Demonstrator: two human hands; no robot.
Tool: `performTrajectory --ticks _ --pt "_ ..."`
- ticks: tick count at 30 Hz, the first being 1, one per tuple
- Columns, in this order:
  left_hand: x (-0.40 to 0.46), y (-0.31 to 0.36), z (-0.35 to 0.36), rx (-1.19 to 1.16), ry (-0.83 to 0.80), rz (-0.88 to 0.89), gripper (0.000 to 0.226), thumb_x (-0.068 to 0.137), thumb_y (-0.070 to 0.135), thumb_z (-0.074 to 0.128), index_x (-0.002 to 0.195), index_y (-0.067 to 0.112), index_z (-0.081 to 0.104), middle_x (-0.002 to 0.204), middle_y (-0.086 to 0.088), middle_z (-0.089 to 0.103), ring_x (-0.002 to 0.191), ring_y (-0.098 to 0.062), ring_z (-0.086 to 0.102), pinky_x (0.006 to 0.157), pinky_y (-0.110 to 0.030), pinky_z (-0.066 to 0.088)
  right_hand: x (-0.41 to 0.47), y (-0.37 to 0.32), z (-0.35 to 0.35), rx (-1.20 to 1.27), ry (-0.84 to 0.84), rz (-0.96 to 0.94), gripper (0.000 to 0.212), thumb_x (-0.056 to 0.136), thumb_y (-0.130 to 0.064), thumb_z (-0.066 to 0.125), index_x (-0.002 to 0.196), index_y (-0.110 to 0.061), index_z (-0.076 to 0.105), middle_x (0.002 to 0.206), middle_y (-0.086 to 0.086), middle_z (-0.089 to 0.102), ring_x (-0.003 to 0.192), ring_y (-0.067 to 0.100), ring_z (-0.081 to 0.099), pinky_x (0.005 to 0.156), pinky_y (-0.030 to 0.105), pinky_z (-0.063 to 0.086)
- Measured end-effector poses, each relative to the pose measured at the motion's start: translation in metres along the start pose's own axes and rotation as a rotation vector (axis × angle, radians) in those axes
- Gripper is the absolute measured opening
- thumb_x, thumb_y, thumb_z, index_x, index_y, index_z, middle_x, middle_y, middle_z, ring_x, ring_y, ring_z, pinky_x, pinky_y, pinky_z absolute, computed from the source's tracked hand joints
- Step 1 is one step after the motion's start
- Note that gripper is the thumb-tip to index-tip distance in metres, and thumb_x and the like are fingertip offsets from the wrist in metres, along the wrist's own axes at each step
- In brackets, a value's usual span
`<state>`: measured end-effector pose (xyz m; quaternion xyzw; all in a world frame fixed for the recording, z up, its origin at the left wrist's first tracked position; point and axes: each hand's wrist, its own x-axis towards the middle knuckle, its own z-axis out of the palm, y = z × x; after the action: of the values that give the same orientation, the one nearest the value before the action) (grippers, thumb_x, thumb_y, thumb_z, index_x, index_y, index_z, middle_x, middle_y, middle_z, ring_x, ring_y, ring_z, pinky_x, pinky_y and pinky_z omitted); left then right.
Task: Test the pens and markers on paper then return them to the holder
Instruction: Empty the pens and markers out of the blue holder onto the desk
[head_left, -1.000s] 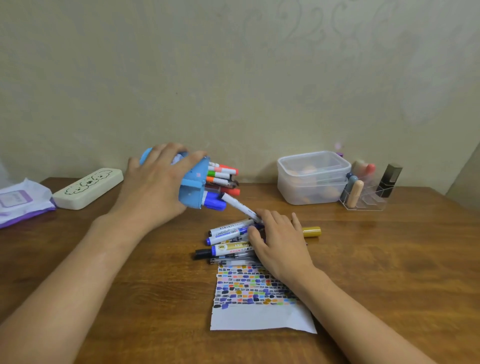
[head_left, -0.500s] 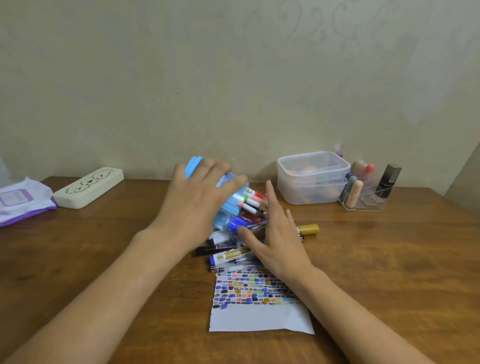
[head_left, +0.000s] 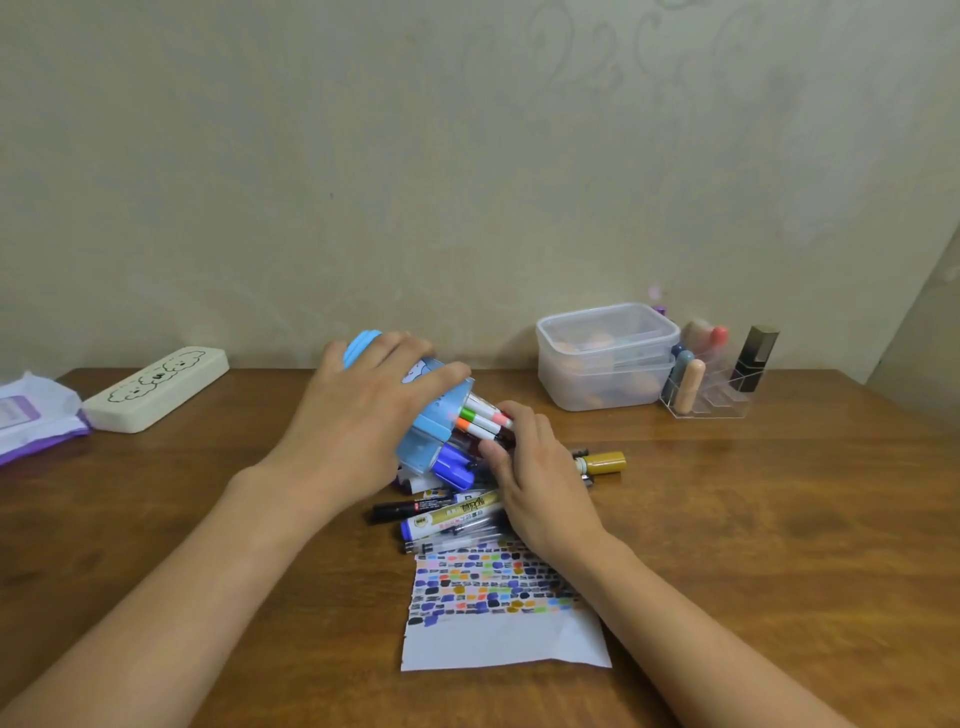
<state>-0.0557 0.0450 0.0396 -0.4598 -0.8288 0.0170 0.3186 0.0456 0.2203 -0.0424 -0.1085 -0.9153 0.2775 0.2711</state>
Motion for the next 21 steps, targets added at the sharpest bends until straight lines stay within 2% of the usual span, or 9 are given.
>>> performTrajectory --ticks 3,6,7,10,12,14,17,19,21 --pt "0.001 -0.005 -0.001 0.019 -0.012 0.012 0.098 0.051 0.021 0.088 0.137 0.041 0.045 0.132 0.004 0.051 0.126 -0.023 0.047 0.084 -0.045 0.039 0.0 0.0 0.0 -0.019 -0.013 -0.005 0.037 0.105 -0.043 0.044 0.138 -0.027 0.04 0.125 -0.003 0.056 0.11 0.017 0.056 0.094 0.04 0.048" --pt "0.001 -0.014 -0.003 0.021 -0.007 0.008 0.098 0.051 0.022 0.088 0.136 0.042 0.045 0.13 0.005 0.051 0.124 -0.022 0.047 0.082 -0.043 0.037 0.001 0.001 -0.001 -0.027 -0.005 -0.01 0.028 0.106 -0.041 0.043 0.129 -0.025 0.047 0.113 -0.004 0.06 0.102 0.02 0.059 0.086 0.039 0.047" --pt "0.0 -0.017 -0.003 0.024 -0.013 0.013 0.098 0.051 0.024 0.088 0.137 0.043 0.045 0.13 0.005 0.051 0.123 -0.022 0.047 0.082 -0.043 0.037 0.001 0.001 -0.001 -0.031 -0.014 -0.009 0.029 0.105 -0.043 0.043 0.129 -0.026 0.048 0.112 -0.004 0.062 0.103 0.019 0.059 0.087 0.039 0.047" --pt "-0.001 -0.021 -0.001 -0.001 -0.039 0.036 0.101 0.052 0.035 0.089 0.142 0.043 0.042 0.132 0.003 0.05 0.124 -0.022 0.047 0.083 -0.042 0.038 0.0 -0.002 -0.003 -0.062 -0.056 -0.032 0.04 0.104 -0.047 0.043 0.142 -0.033 0.039 0.126 -0.009 0.063 0.114 0.012 0.057 0.101 0.037 0.044" --pt "-0.002 -0.021 -0.001 -0.034 -0.058 0.048 0.103 0.053 0.044 0.088 0.144 0.042 0.04 0.134 0.0 0.047 0.124 -0.023 0.046 0.086 -0.041 0.041 0.0 -0.003 -0.004 -0.075 -0.075 -0.063 0.039 0.105 -0.044 0.043 0.142 -0.036 0.039 0.126 -0.01 0.062 0.114 0.011 0.056 0.102 0.035 0.043" --pt "-0.004 -0.023 -0.004 -0.122 -0.06 -0.003 0.105 0.054 0.049 0.088 0.146 0.037 0.038 0.139 -0.004 0.038 0.127 -0.025 0.039 0.089 -0.041 0.045 0.0 -0.003 -0.006 -0.063 -0.098 -0.062 0.035 0.105 -0.041 0.045 0.14 -0.035 0.042 0.123 -0.011 0.062 0.111 0.01 0.056 0.098 0.032 0.042" --pt "-0.011 -0.027 -0.008 -0.303 -0.035 -0.149 0.107 0.055 0.043 0.09 0.146 0.025 0.037 0.149 -0.006 0.022 0.137 -0.024 0.024 0.099 -0.043 0.048 0.001 -0.004 -0.007 -0.037 -0.106 -0.071 0.032 0.105 -0.037 0.046 0.137 -0.033 0.045 0.119 -0.013 0.061 0.106 0.006 0.054 0.094 0.028 0.039" --pt "-0.018 -0.028 -0.006 -0.431 -0.063 -0.216 0.106 0.055 0.036 0.092 0.146 0.029 0.037 0.155 0.001 0.017 0.142 -0.016 0.022 0.107 -0.037 0.04 0.001 -0.005 -0.007 -0.038 -0.114 -0.081 0.032 0.105 -0.036 0.047 0.137 -0.032 0.045 0.118 -0.013 0.061 0.107 0.005 0.054 0.097 0.027 0.039" --pt "-0.027 -0.031 -0.002 -0.634 -0.064 -0.286 0.099 0.054 0.026 0.094 0.137 0.043 0.041 0.151 0.012 0.032 0.136 -0.007 0.036 0.101 -0.024 0.041 0.001 -0.006 -0.008 -0.047 -0.131 -0.078 0.034 0.105 -0.037 0.046 0.139 -0.032 0.045 0.121 -0.013 0.061 0.111 0.005 0.053 0.102 0.027 0.039"
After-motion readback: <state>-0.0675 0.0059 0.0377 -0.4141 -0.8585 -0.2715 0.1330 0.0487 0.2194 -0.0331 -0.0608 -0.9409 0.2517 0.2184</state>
